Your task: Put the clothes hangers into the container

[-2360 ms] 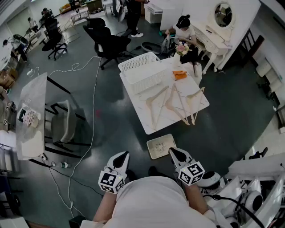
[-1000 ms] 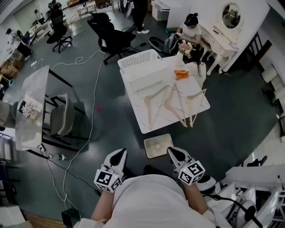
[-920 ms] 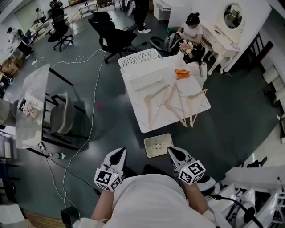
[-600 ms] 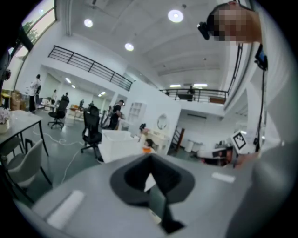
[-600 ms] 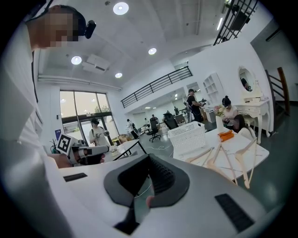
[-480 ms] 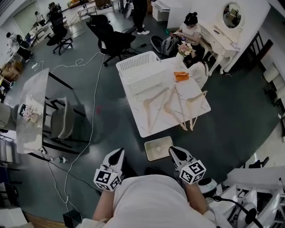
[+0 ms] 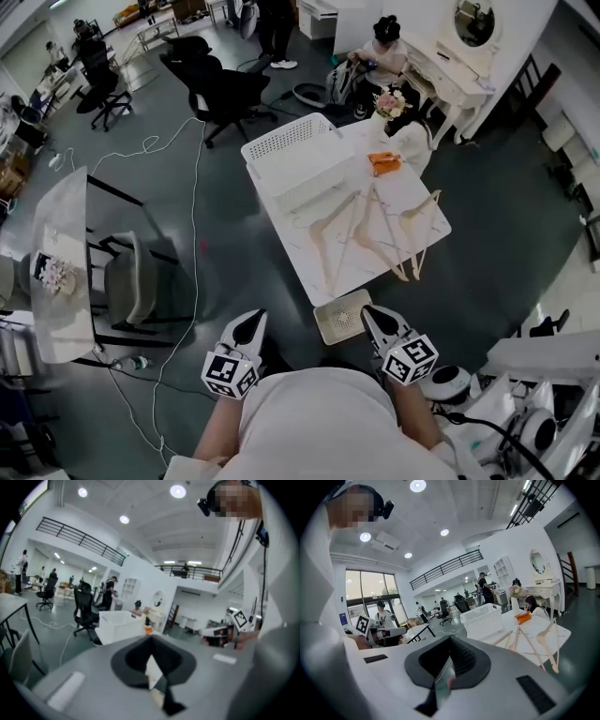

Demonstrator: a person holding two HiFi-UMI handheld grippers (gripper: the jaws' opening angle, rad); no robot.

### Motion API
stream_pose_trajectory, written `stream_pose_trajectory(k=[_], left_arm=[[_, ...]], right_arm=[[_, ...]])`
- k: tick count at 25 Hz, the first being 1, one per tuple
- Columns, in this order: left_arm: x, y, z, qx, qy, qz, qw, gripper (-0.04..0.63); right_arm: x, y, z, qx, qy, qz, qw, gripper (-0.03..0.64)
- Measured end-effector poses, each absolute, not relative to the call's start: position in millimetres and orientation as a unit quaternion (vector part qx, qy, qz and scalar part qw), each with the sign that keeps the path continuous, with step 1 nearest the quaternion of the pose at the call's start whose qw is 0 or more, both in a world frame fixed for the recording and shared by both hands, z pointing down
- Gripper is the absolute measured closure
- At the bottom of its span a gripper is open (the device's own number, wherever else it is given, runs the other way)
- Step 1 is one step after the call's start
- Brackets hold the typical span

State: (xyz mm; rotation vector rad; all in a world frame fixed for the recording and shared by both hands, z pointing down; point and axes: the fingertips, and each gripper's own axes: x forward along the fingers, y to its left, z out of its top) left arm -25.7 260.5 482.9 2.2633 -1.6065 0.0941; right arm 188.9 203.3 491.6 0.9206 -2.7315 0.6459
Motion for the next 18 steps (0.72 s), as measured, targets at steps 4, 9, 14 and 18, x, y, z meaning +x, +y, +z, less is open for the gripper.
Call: stream_pose_trajectory(k=[4, 9, 14, 18], left_arm=[[-61.5, 230.9, 483.0, 0.816, -0.549, 0.049, 0.173, 0.594], [-102.1, 200.3, 486.6, 0.827, -0.53, 0.055, 0.18, 0.594], [-136.0, 177.2, 494.4, 0.849, -0.49, 0.078, 0.183, 0.594], [-164.2, 159.2, 501.0, 0.864, -0.46, 0.093, 0.181, 0.594]], right_arm=[[152.6, 184.4, 495.7, 0.329, -0.912, 0.222, 0.103, 0.615], [116.0, 156.5, 498.8, 0.357, -0.899, 0.234, 0.098, 0.615], [84.6, 135.9, 511.0, 0.391, -0.881, 0.238, 0.118, 0.614], [64.3, 124.1, 518.7, 0.423, -0.865, 0.243, 0.12, 0.615]])
